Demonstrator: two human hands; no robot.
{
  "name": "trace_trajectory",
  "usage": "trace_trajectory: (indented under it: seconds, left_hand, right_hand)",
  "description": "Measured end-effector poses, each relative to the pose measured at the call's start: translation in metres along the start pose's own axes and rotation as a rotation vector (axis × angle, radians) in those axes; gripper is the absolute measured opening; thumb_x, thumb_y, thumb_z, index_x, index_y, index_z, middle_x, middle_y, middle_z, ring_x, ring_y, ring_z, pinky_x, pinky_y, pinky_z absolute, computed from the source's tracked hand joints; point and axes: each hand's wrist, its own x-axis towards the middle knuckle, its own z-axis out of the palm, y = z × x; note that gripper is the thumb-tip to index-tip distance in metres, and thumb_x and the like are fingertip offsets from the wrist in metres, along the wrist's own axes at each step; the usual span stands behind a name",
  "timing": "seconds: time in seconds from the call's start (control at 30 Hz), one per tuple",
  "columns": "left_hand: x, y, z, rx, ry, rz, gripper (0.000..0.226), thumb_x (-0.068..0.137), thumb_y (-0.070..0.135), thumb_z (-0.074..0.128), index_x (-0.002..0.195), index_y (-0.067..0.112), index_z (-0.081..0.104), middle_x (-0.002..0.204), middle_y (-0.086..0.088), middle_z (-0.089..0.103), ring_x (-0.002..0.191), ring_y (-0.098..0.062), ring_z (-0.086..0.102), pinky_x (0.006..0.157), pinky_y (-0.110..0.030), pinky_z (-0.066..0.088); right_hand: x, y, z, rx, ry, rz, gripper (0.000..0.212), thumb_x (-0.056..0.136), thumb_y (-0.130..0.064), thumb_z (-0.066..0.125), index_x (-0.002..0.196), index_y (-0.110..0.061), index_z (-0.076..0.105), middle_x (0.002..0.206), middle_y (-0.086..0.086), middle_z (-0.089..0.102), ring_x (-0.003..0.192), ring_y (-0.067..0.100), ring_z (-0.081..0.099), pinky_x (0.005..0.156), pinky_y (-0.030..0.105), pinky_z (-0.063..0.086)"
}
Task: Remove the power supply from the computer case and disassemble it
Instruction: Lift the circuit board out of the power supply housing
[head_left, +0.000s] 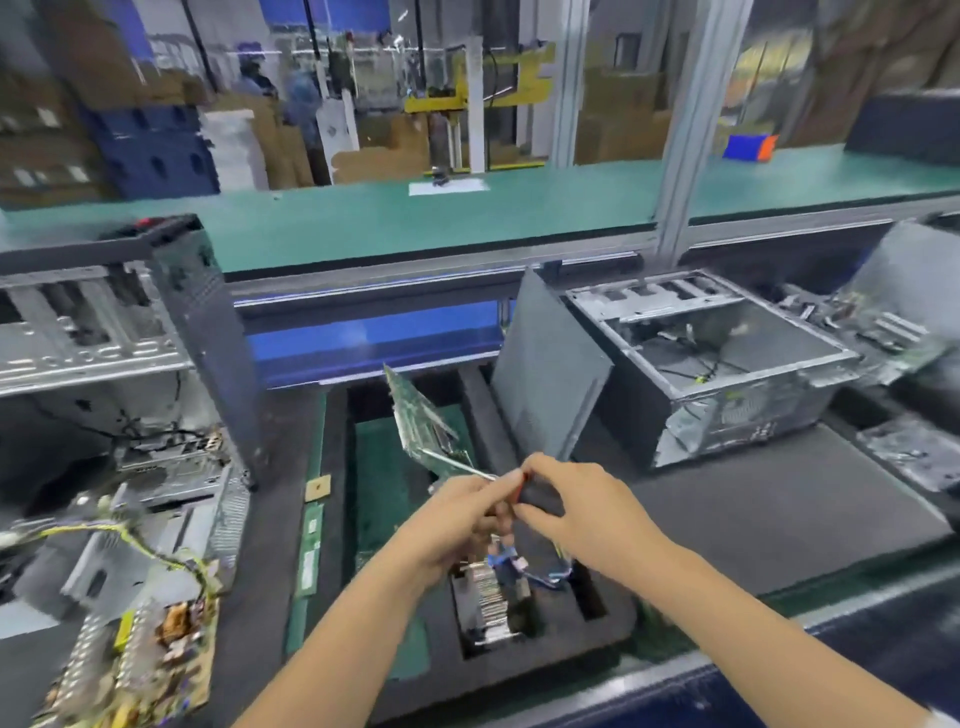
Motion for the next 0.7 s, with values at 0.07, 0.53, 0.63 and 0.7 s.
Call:
trace_trajectory:
  seconds: [0.07,0.53,0.63,0.7]
  left_hand:
    - [0.018,0.011,0.02,-0.019,0.007,0.004,0.033,0.097,0.037,0.056,0.087,0.005,0.054,0.055,0.001,0.052,0.048,-0.009,0.054,0.041,-0.017,0.037]
    - [0.105,0.047,0.105,0.023,-0.143,0.048,0.034,0.096,0.039,0.058,0.072,0.015,0.056,0.059,0.0,0.05,0.049,-0.01,0.052,0.042,-0.017,0.034]
    - [0.12,0.054,0.131,0.055,-0.159,0.083,0.032,0.096,0.038,0.058,0.073,0.016,0.059,0.056,0.004,0.053,0.049,-0.01,0.052,0.041,-0.017,0.035]
    - [0.132,0.06,0.151,0.128,-0.157,0.138,0.025,0.096,0.033,0.059,0.081,0.014,0.063,0.056,0.006,0.054,0.053,-0.008,0.054,0.044,-0.017,0.04]
  right_hand:
    - [0.007,0.022,-0.015,-0.018,-0.008,0.003,0.021,0.089,-0.042,0.057,0.103,-0.03,0.047,0.096,-0.008,0.067,0.088,0.019,0.06,0.07,0.036,0.05]
    - [0.014,0.122,-0.074,-0.076,0.127,0.134,0.023,0.086,-0.048,0.059,0.106,-0.038,0.055,0.07,-0.014,0.052,0.074,0.012,0.049,0.062,0.028,0.035]
    - [0.011,0.149,-0.09,-0.113,0.113,0.157,0.028,0.088,-0.05,0.055,0.115,-0.04,0.055,0.091,-0.012,0.063,0.089,0.013,0.058,0.07,0.029,0.044]
    - [0.01,0.172,-0.101,-0.137,0.102,0.162,0.028,0.089,-0.047,0.053,0.115,-0.038,0.055,0.091,-0.012,0.061,0.091,0.013,0.058,0.07,0.03,0.046]
